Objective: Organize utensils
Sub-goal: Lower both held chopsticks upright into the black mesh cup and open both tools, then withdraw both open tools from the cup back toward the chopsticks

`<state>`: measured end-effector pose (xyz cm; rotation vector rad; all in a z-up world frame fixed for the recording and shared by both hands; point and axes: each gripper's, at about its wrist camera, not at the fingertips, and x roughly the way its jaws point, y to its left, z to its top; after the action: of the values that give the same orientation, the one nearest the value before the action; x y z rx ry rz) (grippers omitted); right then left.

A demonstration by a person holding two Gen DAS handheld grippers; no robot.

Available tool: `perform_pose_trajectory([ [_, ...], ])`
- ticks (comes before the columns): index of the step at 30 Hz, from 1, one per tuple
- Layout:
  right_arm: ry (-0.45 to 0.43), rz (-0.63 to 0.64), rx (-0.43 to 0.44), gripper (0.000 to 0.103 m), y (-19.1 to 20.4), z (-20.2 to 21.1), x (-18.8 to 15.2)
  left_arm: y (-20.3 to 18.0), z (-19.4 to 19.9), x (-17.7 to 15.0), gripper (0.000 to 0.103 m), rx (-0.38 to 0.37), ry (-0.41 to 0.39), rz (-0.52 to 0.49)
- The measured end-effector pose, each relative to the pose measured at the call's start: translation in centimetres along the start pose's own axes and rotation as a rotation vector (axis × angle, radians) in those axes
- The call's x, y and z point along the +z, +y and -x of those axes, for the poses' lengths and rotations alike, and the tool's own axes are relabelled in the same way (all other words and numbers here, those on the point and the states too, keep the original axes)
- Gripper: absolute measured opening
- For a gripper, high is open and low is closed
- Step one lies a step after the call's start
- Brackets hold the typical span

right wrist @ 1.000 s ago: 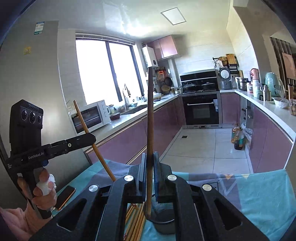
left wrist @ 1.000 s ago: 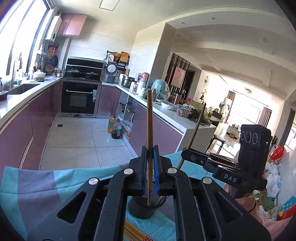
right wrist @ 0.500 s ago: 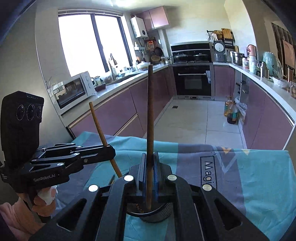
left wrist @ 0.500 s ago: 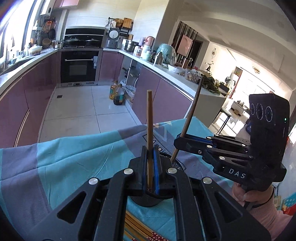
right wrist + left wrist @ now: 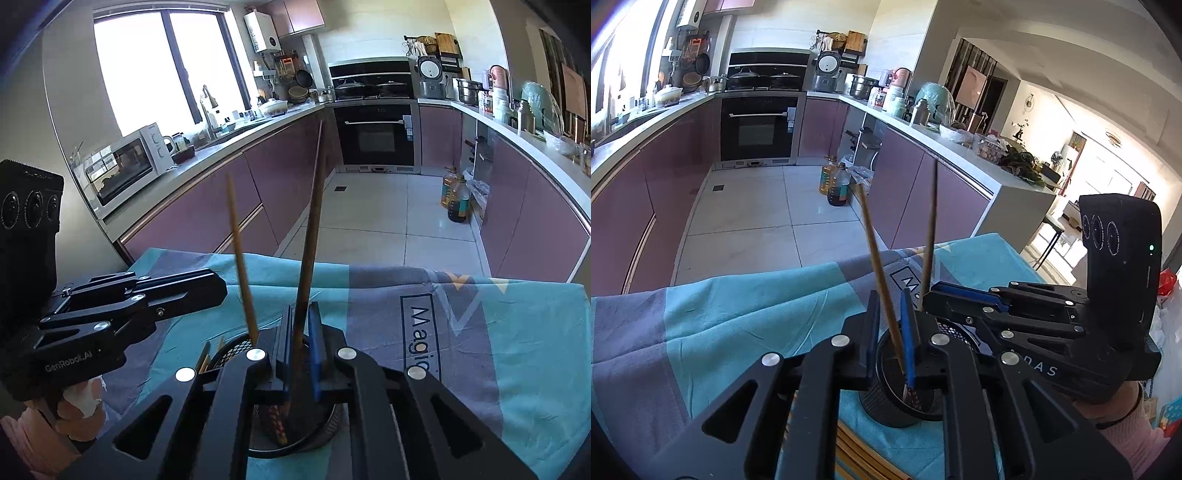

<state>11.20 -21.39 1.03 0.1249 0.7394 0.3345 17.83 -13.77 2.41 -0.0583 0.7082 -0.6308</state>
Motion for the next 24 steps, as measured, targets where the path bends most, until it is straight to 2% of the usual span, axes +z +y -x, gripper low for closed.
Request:
perform_pose_trajectory([
  [5, -0.035, 0.002, -0.031, 0.024, 0.1, 0.8, -0.5, 0.4, 2.0, -0.6, 0.028, 0.053, -0.051, -0.004],
  [7, -0.070, 0.010, -0.038, 0.034, 0.4, 2.0, -0.8, 0.7, 3.6, -1.2, 0.032, 0.087, -0.087, -0.009],
  [8, -0.091, 0.021, -0.042, 0.035, 0.6, 2.7, -1.1, 0.9, 4.5, -1.4, 0.036, 0.103, -0.102, -0.012],
  [10, -0.126, 0.039, -0.024, 0.038, 1.2, 4.3, -1.5, 1.4, 6.3, -2.3, 0.046, 0.133, -0.138, -0.018],
  [13, -0.159, 0.085, 0.026, 0.044, 2.5, 6.4, -2.9, 2.1, 8.8, -4.1, 0.053, 0.171, -0.165, -0.024],
  [15, -0.154, 0.119, 0.064, 0.046, 3.4, 7.2, -3.8, 2.7, 9.9, -5.7, 0.056, 0.202, -0.153, -0.021],
  [19, -0.073, 0.157, 0.126, 0.047, 5.0, 6.4, -6.2, 4.0, 10.2, -9.4, 0.056, 0.247, -0.078, -0.021],
  [24, 0.060, 0.142, 0.138, 0.047, 5.8, 3.0, -9.2, 6.0, 8.7, -13.5, 0.056, 0.243, 0.037, 0.022],
])
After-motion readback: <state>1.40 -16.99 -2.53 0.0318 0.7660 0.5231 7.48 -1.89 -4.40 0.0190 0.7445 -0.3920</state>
